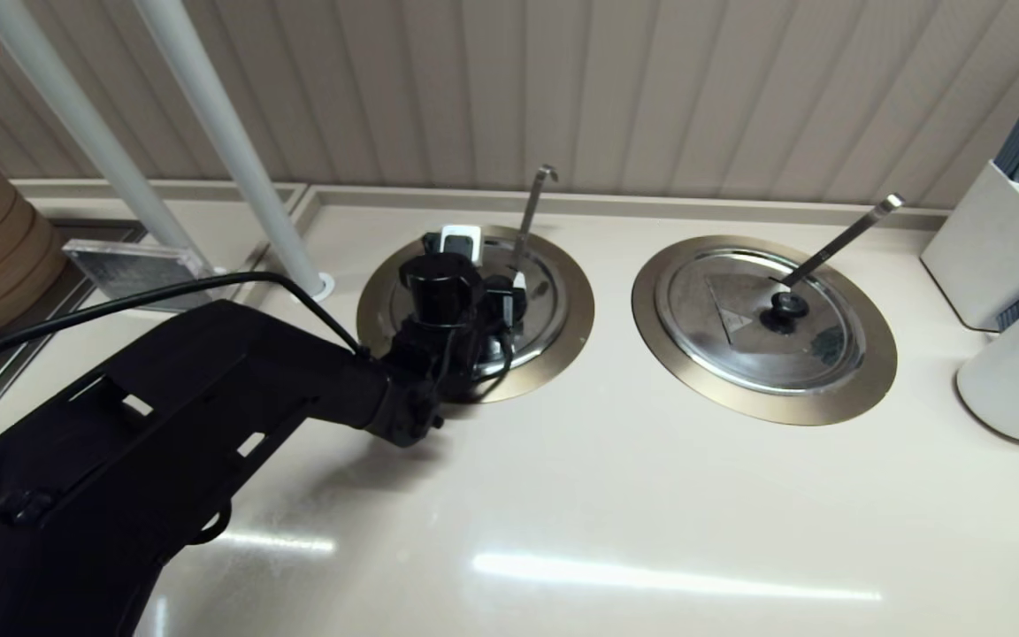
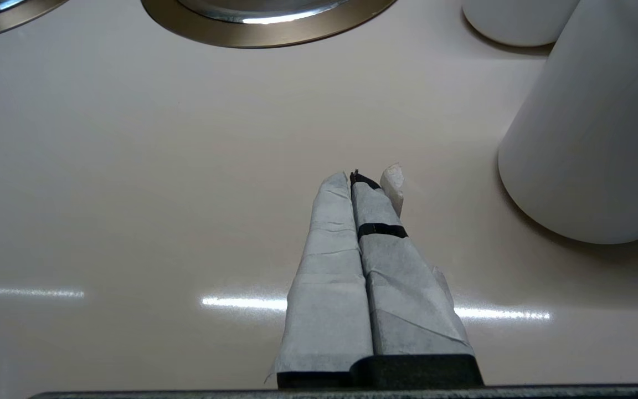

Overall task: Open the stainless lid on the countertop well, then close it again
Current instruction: Open the lid

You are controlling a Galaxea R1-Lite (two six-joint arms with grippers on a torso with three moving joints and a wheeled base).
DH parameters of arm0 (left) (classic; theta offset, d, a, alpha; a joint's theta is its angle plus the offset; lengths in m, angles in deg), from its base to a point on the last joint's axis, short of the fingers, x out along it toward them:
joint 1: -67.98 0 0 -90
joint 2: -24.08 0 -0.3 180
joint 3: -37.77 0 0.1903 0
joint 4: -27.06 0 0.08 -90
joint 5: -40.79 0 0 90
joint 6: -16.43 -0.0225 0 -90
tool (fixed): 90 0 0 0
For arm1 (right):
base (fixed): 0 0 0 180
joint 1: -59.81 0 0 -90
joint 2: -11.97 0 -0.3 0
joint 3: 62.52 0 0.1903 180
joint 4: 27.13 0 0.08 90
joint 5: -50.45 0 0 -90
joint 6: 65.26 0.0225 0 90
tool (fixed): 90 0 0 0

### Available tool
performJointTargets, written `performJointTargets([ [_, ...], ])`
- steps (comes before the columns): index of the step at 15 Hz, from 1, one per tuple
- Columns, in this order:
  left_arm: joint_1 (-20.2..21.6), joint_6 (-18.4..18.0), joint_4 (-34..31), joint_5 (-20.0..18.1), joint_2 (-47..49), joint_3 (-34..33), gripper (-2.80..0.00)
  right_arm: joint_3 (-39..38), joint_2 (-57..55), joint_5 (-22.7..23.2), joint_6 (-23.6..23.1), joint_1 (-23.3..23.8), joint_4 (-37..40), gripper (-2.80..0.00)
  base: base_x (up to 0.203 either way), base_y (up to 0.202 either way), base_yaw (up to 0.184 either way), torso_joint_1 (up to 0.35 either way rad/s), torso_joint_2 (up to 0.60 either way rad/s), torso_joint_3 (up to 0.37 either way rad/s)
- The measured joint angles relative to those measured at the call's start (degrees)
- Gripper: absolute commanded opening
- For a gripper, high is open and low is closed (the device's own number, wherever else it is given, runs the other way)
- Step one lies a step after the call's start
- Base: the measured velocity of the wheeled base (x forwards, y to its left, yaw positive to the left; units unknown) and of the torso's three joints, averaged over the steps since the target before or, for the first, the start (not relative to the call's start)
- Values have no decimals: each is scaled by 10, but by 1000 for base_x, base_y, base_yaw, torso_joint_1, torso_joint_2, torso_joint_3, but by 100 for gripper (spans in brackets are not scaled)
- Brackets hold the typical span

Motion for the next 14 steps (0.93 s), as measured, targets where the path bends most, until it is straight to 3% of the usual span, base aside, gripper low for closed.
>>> performJointTargets([
  [14, 21, 1, 0, 0, -56, -11, 0, 0, 0, 0, 0, 0, 0, -280, 0, 0, 0, 0, 0, 0],
])
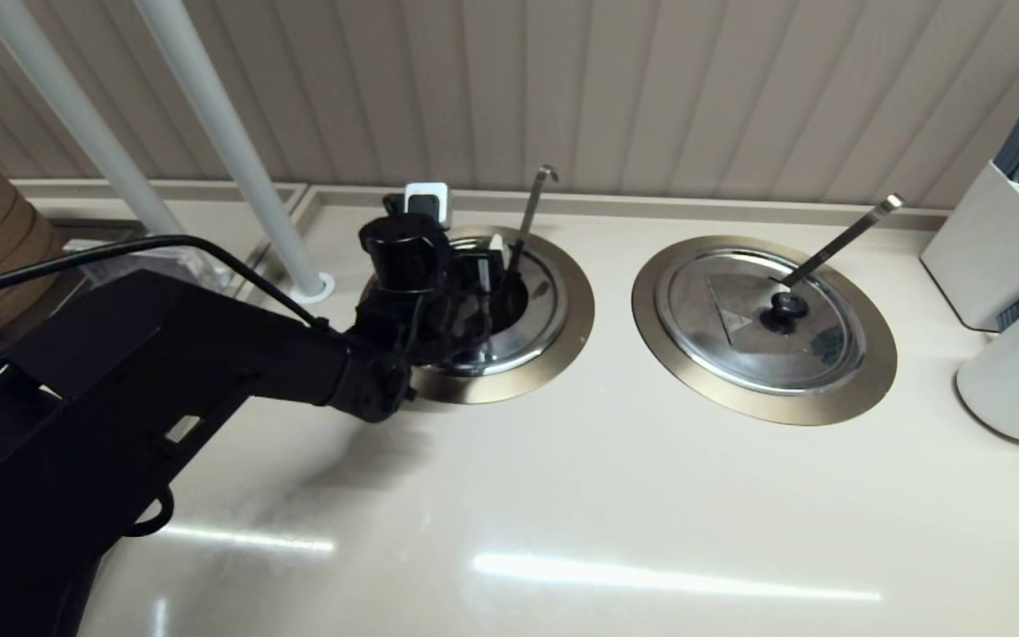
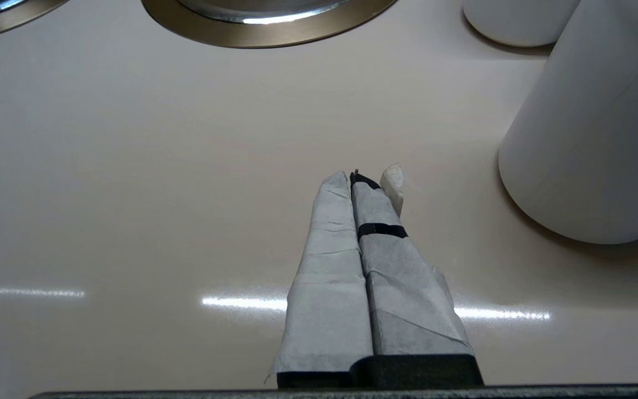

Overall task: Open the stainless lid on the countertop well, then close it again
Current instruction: Open the lid

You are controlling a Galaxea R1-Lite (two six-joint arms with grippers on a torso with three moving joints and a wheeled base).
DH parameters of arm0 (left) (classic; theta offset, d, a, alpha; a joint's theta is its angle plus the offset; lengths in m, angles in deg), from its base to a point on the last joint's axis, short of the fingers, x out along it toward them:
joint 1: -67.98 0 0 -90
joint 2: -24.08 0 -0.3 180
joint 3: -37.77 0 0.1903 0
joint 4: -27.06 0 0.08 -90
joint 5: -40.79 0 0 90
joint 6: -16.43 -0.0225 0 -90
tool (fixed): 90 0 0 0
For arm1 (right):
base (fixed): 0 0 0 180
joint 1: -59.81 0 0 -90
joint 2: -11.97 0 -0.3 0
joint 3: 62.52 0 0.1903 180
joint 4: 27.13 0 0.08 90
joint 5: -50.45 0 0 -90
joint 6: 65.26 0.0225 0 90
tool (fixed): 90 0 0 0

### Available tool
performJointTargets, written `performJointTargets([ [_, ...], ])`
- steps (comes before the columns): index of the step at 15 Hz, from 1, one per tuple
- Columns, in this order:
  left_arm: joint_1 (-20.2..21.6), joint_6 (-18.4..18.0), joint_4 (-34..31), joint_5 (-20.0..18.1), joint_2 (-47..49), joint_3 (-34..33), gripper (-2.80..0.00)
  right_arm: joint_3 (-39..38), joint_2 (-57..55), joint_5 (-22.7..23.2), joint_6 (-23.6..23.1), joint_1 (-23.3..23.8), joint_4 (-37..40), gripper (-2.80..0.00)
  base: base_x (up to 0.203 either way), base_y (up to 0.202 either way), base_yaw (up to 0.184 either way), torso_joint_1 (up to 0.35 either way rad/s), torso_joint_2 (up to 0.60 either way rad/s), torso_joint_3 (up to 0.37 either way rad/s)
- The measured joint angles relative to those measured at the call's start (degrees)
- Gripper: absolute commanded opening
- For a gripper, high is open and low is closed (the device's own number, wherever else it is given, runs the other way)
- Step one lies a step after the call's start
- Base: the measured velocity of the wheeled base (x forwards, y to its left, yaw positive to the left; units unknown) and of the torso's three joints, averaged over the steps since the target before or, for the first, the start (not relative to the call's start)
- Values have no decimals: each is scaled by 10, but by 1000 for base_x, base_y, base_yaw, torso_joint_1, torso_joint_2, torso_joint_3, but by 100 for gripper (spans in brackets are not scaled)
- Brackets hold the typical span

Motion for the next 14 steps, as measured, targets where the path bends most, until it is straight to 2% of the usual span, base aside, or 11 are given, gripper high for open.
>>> performJointTargets([
  [14, 52, -16, -2, -1, -54, -10, 0, 0, 0, 0, 0, 0, 0, -280, 0, 0, 0, 0, 0, 0],
])
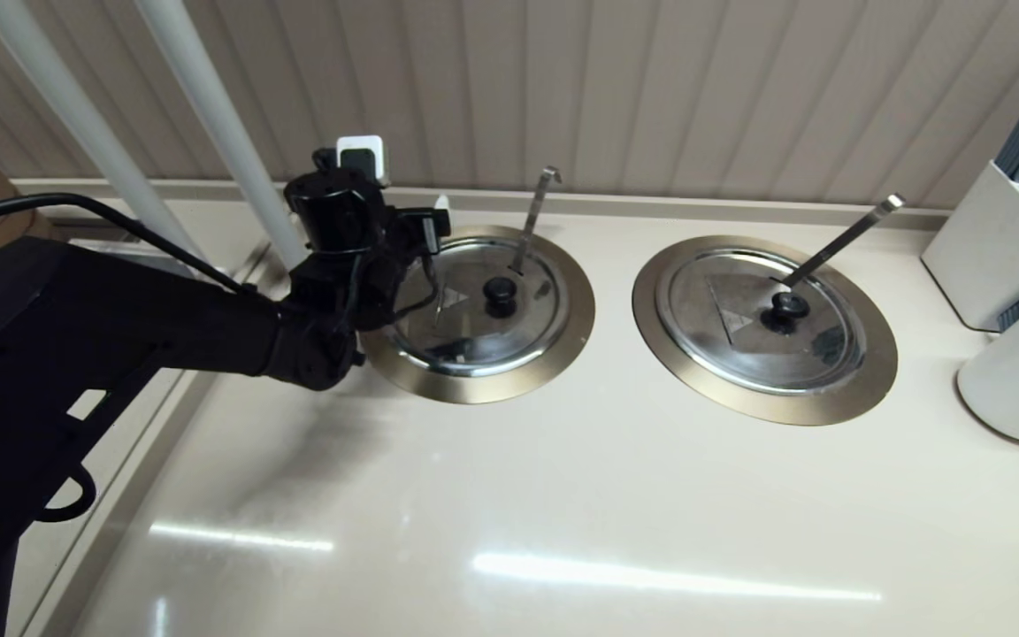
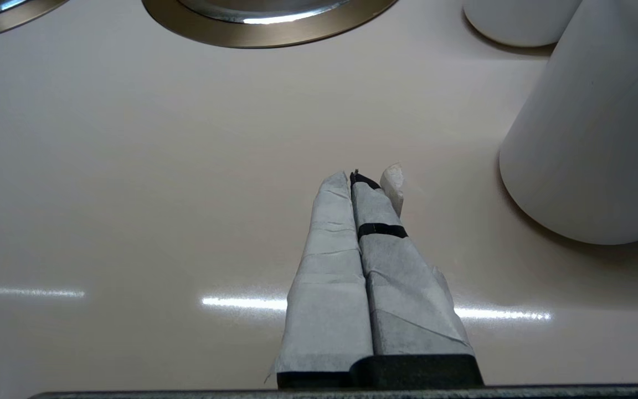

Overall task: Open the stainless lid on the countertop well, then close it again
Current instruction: Open the lid

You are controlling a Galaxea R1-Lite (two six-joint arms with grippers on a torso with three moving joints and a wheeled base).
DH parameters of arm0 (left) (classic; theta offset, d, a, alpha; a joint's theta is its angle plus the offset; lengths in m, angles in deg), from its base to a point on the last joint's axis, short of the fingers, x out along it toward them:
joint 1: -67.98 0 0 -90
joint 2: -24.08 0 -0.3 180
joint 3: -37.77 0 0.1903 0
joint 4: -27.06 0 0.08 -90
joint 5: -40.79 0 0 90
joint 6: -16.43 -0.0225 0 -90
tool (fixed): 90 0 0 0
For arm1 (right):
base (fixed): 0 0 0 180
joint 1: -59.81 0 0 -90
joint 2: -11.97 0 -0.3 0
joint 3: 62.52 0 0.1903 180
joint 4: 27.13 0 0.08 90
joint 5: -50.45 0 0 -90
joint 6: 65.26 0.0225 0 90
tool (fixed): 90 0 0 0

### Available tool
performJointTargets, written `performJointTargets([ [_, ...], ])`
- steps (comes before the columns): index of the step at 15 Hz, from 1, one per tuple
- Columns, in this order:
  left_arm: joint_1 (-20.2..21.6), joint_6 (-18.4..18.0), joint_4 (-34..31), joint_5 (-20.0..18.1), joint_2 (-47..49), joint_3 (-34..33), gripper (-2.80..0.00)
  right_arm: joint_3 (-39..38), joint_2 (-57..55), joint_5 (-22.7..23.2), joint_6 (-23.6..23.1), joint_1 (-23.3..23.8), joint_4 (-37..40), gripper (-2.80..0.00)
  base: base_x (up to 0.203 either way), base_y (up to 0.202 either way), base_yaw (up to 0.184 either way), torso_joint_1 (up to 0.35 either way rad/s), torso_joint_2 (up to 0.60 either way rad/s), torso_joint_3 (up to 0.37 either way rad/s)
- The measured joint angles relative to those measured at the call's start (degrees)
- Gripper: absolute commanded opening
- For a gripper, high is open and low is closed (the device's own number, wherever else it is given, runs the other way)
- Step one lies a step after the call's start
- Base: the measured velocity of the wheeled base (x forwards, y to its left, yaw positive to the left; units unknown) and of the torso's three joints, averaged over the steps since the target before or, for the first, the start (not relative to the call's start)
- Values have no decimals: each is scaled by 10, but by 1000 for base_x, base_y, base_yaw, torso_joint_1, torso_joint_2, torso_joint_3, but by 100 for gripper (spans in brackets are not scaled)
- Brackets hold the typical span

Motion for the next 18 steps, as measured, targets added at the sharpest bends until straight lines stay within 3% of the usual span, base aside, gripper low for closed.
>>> performJointTargets([
  [3, -5, 2, 0, -4, -6, -3, 0, 0, 0, 0, 0, 0, 0, -280, 0, 0, 0, 0, 0, 0],
  [10, -91, 16, 15, -2, 64, -6, 0, 0, 0, 0, 0, 0, 0, -280, 0, 0, 0, 0, 0, 0],
  [14, -98, 11, 62, -2, 100, -5, 0, 0, 0, 0, 0, 0, 0, -280, 0, 0, 0, 0, 0, 0],
  [18, -97, 8, 65, 0, 114, -3, 0, 0, 0, 0, 0, 0, 0, -280, 0, 0, 0, 0, 0, 0],
])
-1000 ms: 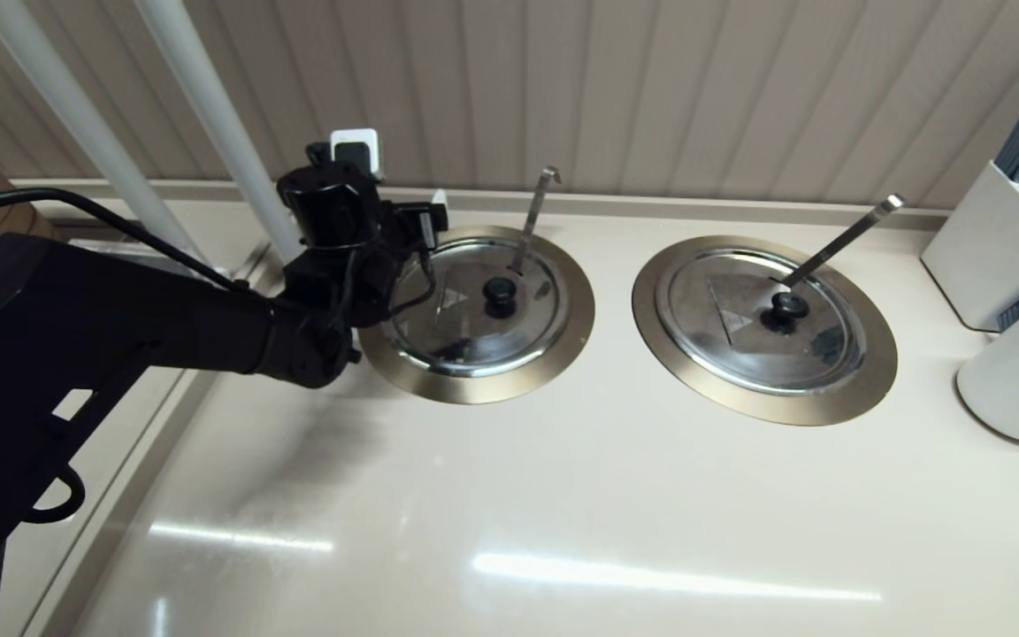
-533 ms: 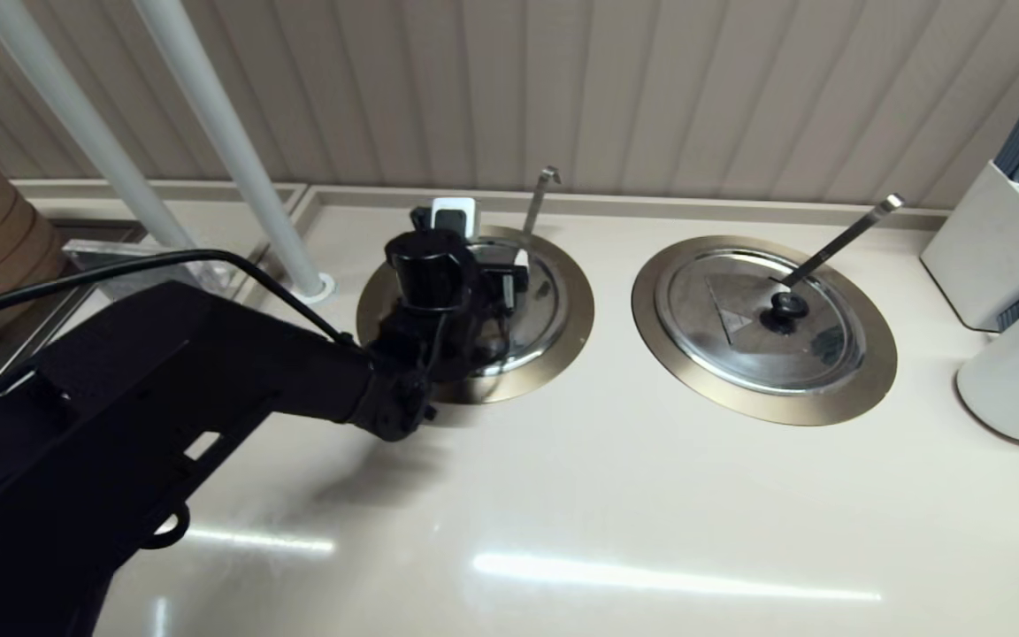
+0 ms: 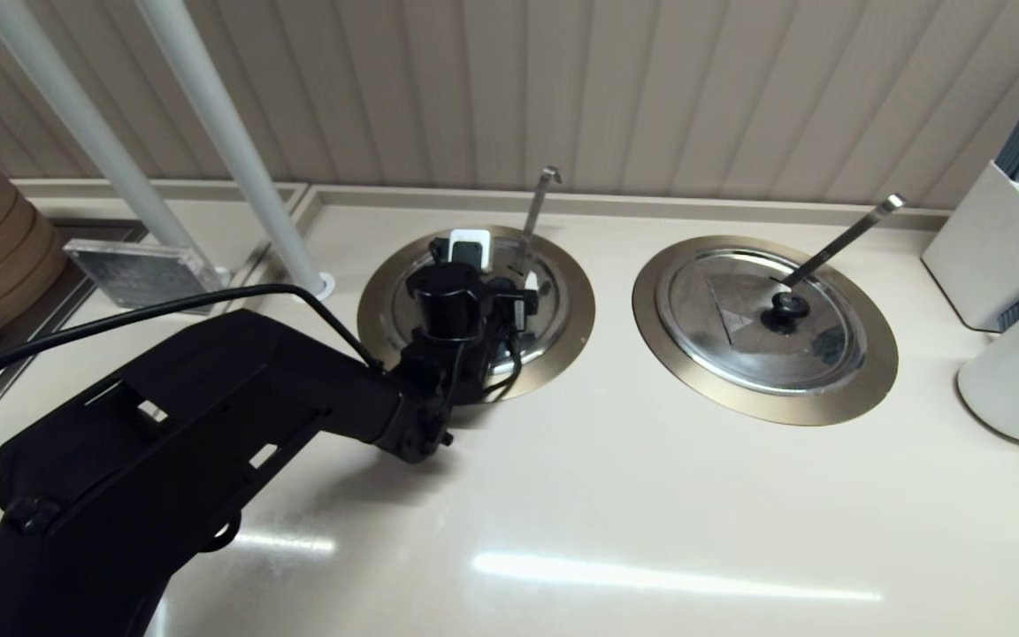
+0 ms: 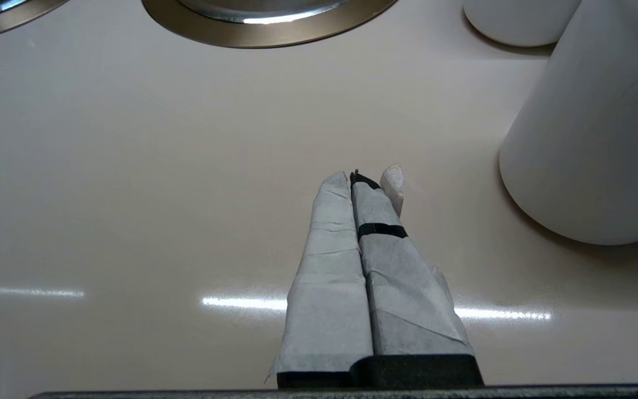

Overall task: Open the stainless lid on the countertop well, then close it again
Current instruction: Open the lid

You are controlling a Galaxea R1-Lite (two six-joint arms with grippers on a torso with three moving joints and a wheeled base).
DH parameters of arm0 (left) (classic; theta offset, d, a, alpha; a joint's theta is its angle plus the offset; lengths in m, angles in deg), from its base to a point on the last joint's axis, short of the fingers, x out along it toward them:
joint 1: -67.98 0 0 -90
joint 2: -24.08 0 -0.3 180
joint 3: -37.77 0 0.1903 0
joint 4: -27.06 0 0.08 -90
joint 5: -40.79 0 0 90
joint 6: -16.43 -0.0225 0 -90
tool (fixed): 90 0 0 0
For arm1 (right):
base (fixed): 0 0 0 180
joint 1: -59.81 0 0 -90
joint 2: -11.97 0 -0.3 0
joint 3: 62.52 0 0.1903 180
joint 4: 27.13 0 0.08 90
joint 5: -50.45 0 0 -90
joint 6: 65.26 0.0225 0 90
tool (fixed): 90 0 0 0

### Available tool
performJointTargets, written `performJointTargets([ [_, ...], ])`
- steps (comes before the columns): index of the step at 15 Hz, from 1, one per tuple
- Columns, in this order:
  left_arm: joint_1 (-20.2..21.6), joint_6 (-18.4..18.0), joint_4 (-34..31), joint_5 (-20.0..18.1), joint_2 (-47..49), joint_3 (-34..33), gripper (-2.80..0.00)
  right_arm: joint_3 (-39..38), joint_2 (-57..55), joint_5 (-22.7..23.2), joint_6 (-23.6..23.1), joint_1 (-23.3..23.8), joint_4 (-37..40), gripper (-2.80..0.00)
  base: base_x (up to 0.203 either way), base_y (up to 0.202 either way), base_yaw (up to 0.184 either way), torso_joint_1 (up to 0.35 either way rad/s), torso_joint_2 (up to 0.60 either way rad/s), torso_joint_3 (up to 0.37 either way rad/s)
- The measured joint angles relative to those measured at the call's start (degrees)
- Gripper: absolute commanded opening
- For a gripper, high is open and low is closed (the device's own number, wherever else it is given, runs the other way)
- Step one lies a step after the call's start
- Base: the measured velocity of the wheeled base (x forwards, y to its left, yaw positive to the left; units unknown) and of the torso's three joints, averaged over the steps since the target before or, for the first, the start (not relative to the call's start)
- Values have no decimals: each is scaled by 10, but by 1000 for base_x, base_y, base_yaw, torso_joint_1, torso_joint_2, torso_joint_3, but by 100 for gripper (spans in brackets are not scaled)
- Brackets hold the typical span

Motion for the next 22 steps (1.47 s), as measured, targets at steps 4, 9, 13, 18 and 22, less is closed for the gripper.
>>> performJointTargets([
  [4, 4, -28, 1, 1, 4, -7, 0, 0, 0, 0, 0, 0, 0, -280, 0, 0, 0, 0, 0, 0],
  [9, 6, -32, 1, 0, 1, -20, 0, 0, 0, 0, 0, 0, 0, -280, 0, 0, 0, 0, 0, 0],
  [13, 13, -35, 0, 0, -5, -21, 0, 0, 0, 0, 0, 0, 0, -280, 0, 0, 0, 0, 0, 0],
  [18, 27, -35, 1, -1, -19, -21, 0, 0, 0, 0, 0, 0, 0, -280, 0, 0, 0, 0, 0, 0],
  [22, 32, -35, 1, 0, -29, -21, 0, 0, 0, 0, 0, 0, 0, -280, 0, 0, 0, 0, 0, 0],
])
